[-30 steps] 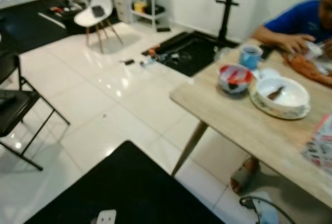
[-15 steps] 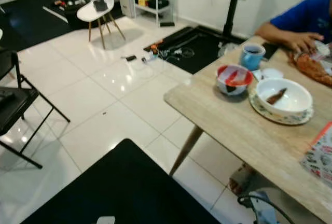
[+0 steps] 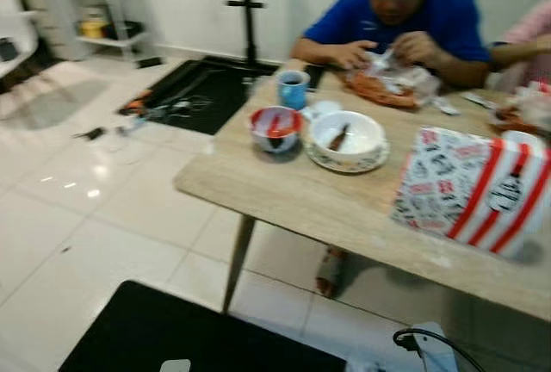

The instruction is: Restocking fridge

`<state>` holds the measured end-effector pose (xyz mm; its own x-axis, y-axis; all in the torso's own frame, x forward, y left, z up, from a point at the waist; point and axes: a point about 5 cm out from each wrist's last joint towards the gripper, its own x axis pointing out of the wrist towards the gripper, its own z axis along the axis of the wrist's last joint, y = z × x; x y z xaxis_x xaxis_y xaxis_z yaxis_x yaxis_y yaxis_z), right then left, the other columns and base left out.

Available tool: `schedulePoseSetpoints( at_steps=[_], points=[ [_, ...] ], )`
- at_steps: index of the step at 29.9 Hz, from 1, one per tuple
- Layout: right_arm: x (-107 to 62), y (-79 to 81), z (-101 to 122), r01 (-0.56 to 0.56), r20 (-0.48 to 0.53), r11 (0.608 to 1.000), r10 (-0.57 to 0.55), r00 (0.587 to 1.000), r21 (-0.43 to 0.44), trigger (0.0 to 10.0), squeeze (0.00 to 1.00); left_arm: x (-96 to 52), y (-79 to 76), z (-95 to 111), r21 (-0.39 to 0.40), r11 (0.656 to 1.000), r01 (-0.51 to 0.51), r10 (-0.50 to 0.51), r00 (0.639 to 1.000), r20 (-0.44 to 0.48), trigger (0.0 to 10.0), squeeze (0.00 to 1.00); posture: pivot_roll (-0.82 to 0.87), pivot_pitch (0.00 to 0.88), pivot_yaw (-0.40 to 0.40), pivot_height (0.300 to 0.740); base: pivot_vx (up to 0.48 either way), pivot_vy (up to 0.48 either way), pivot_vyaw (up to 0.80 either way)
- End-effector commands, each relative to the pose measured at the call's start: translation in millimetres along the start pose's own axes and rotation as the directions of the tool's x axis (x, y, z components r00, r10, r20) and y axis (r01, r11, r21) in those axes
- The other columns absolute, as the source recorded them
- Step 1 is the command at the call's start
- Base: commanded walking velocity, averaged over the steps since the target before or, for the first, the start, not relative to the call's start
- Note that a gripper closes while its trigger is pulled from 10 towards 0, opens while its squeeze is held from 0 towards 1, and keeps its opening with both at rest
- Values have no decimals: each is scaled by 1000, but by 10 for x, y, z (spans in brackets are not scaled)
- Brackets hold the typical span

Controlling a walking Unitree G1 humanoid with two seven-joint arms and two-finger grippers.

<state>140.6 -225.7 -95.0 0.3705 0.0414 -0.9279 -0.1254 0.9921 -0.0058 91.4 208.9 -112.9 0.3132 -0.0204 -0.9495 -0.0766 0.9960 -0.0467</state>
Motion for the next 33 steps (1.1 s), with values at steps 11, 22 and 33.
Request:
schedulePoseSetpoints(
  at_steps=[11, 22, 33],
  points=[
    [5, 35, -30, -22, -13, 1000, 22, 1000, 7, 10000, 0, 2, -18, -8, 3, 1000, 11, -11, 1000, -2, 10000, 0, -25, 0, 16, 740, 0, 0, -732],
    [-2, -3, 0, -20, -15, 1000, 20, 1000, 7, 10000, 0, 5, -26, 1, 8, 1000, 13, -13, 1000, -3, 10000, 0, -25, 0, 15, 740, 0, 0, -732],
    [1, -3, 63, -17, 13, 999, 17, 1000, 34, 10000, 0, 5, -20, 13, 2, 1000, 0, 0, 1000, 4, 10000, 0, -25, 0, 17, 740, 0, -115, -465]
  ],
)
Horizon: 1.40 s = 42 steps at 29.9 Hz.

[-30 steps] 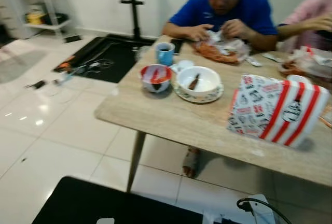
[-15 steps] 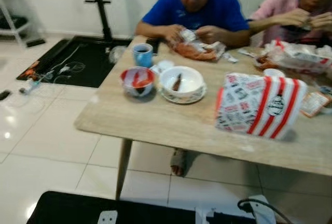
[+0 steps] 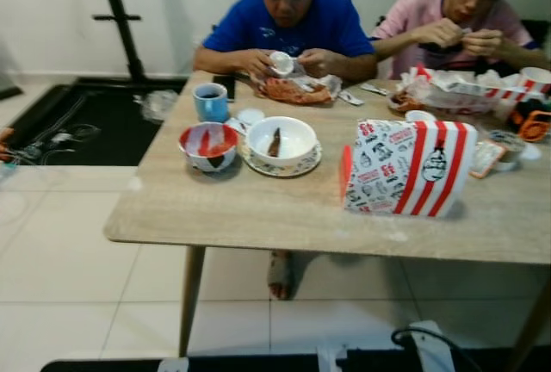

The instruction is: Restocking fridge

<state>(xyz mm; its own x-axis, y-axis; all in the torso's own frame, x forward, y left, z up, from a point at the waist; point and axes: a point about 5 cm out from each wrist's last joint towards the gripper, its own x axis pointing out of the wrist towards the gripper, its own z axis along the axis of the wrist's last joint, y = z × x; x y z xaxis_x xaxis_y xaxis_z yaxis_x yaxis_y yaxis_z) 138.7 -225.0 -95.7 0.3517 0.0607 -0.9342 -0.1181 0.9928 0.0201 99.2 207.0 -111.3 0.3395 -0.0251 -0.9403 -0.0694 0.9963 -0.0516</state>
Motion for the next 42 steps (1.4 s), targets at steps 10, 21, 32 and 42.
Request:
schedulePoseSetpoints(
  at_steps=[10, 21, 32, 42],
  points=[
    [6, 3, 132, 3, 39, 1000, -4, 999, 19, 10000, 0, -9, 19, -62, -9, 1000, -8, 8, 1000, -22, 10000, 0, -25, 0, 17, 740, 0, -447, 0],
    [11, 20, 124, 2, 36, 1000, -3, 999, 17, 10000, 0, -17, 74, -57, 12, 999, -52, 52, 999, -16, 10000, 0, -25, 0, 17, 740, 0, -240, 0],
    [4, 1, 97, 4, 30, 1000, -4, 1000, 11, 10000, 0, -169, 673, 180, -326, 881, -342, 381, 923, 62, 10000, 0, -28, 0, 16, 740, 0, 0, 0],
    [-1, -24, 100, 17, 27, 1000, -17, 999, -3, 10000, 0, -780, 1755, 483, -756, 464, -462, 746, 664, 51, 10000, 0, -35, 0, 18, 740, 0, 0, 0]
  ],
)
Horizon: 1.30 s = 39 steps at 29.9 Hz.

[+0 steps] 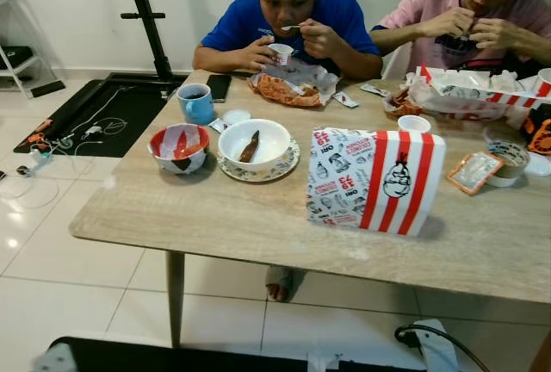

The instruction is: Restocking fridge

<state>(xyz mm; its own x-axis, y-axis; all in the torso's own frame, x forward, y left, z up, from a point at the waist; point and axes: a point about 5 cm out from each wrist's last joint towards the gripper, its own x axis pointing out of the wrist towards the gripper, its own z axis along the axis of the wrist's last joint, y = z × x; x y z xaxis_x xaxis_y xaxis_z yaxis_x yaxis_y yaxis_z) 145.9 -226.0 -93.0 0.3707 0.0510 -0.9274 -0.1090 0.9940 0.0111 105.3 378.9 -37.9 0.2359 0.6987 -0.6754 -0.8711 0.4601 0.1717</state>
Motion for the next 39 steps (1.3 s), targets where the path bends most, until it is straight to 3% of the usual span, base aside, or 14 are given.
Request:
schedulePoseSetpoints(
  at_steps=[1, 8, 10, 11, 13, 15, 16, 21, 22, 25, 28, 33, 38, 39],
  points=[
    [0, -8, 29, 10, 8, 1000, -10, 1000, -10, 10000, 0, 36, 108, 373, -125, 991, -53, 67, 991, 112, 10000, 0, -35, 0, 18, 740, 0, 0, 0],
    [3, -9, 27, 27, -1, 999, -27, 1000, -26, 10000, 0, -117, 33, 1568, -395, 913, 104, 107, 873, 476, 10000, 0, -34, 0, 22, 740, 0, 0, 0],
    [4, -5, 21, 28, -3, 999, -28, 1000, -30, 10000, 0, -349, -248, 2109, -302, 910, 284, -10, 744, 668, 10000, 0, -37, 0, 23, 740, 0, 0, 0],
    [4, -5, 21, 28, -3, 999, -28, 1000, -30, 10000, 0, -349, -248, 2109, -302, 910, 284, -10, 744, 668, 10000, 0, -37, 0, 23, 740, 0, 0, 0],
    [4, -4, 16, 30, -4, 999, -30, 1000, -30, 10000, 0, -616, -565, 2494, -89, 913, 399, -183, 593, 784, 10000, 0, -38, 0, 23, 740, 0, 0, 0],
    [4, -5, 15, 31, -5, 999, -31, 1000, -31, 10000, 0, -704, -683, 2579, 1, 904, 427, -256, 540, 802, 10000, 0, -38, 0, 23, 740, 0, 0, 0],
    [3, -6, 13, 32, -5, 999, -32, 999, -31, 10000, 0, -819, -869, 2651, 145, 882, 447, -371, 471, 801, 10000, 1000, -38, 0, 23, 740, 0, 0, 0],
    [2, -11, 4, 36, -8, 999, -36, 999, -35, 10000, 0, -1175, -1446, 2719, 604, 694, 391, -715, 276, 643, 10000, 1000, -40, 0, 24, 740, 0, 0, 0],
    [2, -11, 4, 36, -8, 999, -36, 999, -35, 10000, 0, -1175, -1446, 2719, 604, 694, 391, -715, 276, 643, 10000, 1000, -40, 0, 24, 740, 0, 0, 0],
    [-1, -15, -36, 37, -19, 998, -38, 999, -46, 10000, 0, -1292, -1584, 2742, 733, 573, 368, -819, 217, 531, 10000, 1000, -42, 0, 27, 740, 0, 0, 0],
    [-4, -19, -53, 37, -22, 998, -38, 999, -48, 10000, 0, -1314, -1610, 2741, 764, 539, 354, -842, 208, 498, 10000, 1000, -42, 0, 27, 740, 0, 0, 0],
    [-56, -107, -303, 33, -70, 995, -41, 997, -99, 10000, 0, -1526, -1752, 2806, 909, 320, 267, -947, 130, 295, 10000, 1000, -46, 15, 24, 740, 0, 0, 0],
    [-104, -123, -551, 28, -107, 994, -39, 994, -105, 10000, 0, -1607, -1748, 2847, 944, 178, 279, -983, 92, 158, 10000, 1000, -39, 76, 28, 740, 0, 0, 0],
    [-133, -133, -675, 30, -131, 994, -44, 990, -105, 10000, 0, -1608, -1749, 2801, 961, 69, 267, -994, 99, 44, 10000, 431, -51, 78, 30, 740, 0, 0, 0]
  ],
)
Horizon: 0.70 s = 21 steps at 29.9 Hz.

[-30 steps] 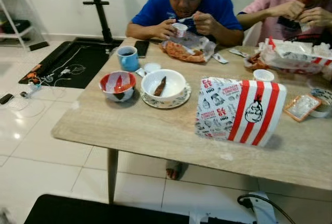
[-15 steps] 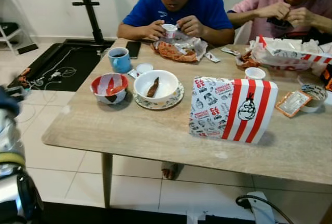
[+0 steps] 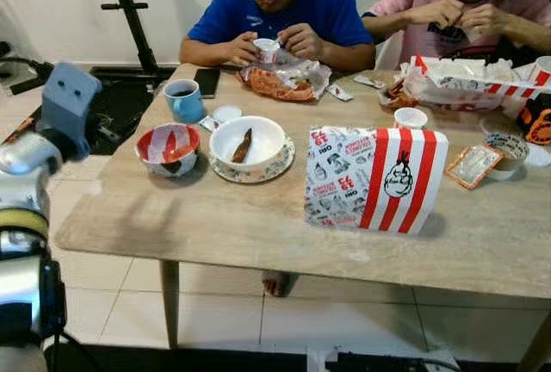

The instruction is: Restocking fridge

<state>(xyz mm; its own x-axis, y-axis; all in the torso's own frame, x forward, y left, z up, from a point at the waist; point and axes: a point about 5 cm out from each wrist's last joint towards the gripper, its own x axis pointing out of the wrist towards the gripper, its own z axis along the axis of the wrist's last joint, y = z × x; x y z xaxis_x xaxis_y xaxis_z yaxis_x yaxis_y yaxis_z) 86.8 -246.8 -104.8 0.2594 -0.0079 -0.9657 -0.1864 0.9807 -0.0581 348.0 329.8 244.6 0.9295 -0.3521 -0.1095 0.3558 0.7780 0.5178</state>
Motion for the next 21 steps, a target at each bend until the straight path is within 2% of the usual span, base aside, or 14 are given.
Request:
schedulePoseSetpoints(
  at_steps=[1, 2, 5, 8, 9, 10, 11, 13, 16, 19, 21],
  points=[
    [-16, 18, -156, -2, -25, 1000, 2, 1000, -7, 10000, 0, -117, 4, -85, 23, 989, 145, -142, 984, -103, 10000, 431, -56, 85, 32, 740, 0, 0, 0],
    [-31, 7, -232, -1, -38, 1000, 1, 999, 4, 10000, 0, -119, -41, -99, 36, 972, 233, -226, 964, -141, 10000, 0, -62, 108, 34, 740, 0, 0, 0],
    [-62, -30, -345, -6, -62, 1000, 6, 998, 6, 10000, 0, -67, -137, -106, 79, 925, 371, -346, 911, -225, 10000, 0, -57, 146, 30, 740, 0, 0, 0],
    [-82, -43, -418, -16, -80, 1000, 15, 997, -10, 10000, 0, 13, -192, -92, 168, 887, 429, -364, 876, -315, 10000, 0, -63, 165, 33, 740, 0, 0, 0],
    [-82, -43, -418, -16, -80, 1000, 15, 997, -10, 10000, 0, 13, -192, -92, 168, 887, 429, -364, 876, -315, 10000, 0, -63, 165, 33, 740, 0, 0, 0],
    [-83, -46, -416, -20, -79, 1000, 19, 997, -15, 10000, 0, 35, -207, -95, 212, 867, 452, -361, 861, -359, 10000, 0, -67, 171, 35, 740, 0, 0, 0],
    [-83, -46, -416, -20, -79, 1000, 19, 997, -15, 10000, 0, 35, -207, -95, 212, 867, 452, -361, 861, -359, 10000, 0, -67, 171, 35, 740, 0, 0, 0],
    [-72, -36, -358, -29, -58, 999, 28, 998, -24, 10000, 0, 88, -212, -63, 297, 829, 474, -333, 845, -418, 10000, 0, -79, 192, 46, 740, 0, 0, 0],
    [-55, -18, -278, -37, -33, 999, 36, 999, -32, 10000, 0, 129, -207, -26, 340, 812, 474, -309, 844, -438, 10000, 0, -82, 195, 48, 740, 0, 0, 0],
    [-23, 42, -81, -65, 42, 995, 68, 997, -70, 10000, 0, 228, -185, 63, 457, 757, 466, -226, 844, -486, 10000, 0, -98, 216, 59, 740, 0, 0, 0],
    [-21, 52, -61, -70, 52, 995, 75, 996, -76, 10000, 0, 238, -189, 60, 469, 744, 476, -218, 837, -502, 10000, 0, -100, 219, 59, 740, 0, 0, 0]
  ],
)
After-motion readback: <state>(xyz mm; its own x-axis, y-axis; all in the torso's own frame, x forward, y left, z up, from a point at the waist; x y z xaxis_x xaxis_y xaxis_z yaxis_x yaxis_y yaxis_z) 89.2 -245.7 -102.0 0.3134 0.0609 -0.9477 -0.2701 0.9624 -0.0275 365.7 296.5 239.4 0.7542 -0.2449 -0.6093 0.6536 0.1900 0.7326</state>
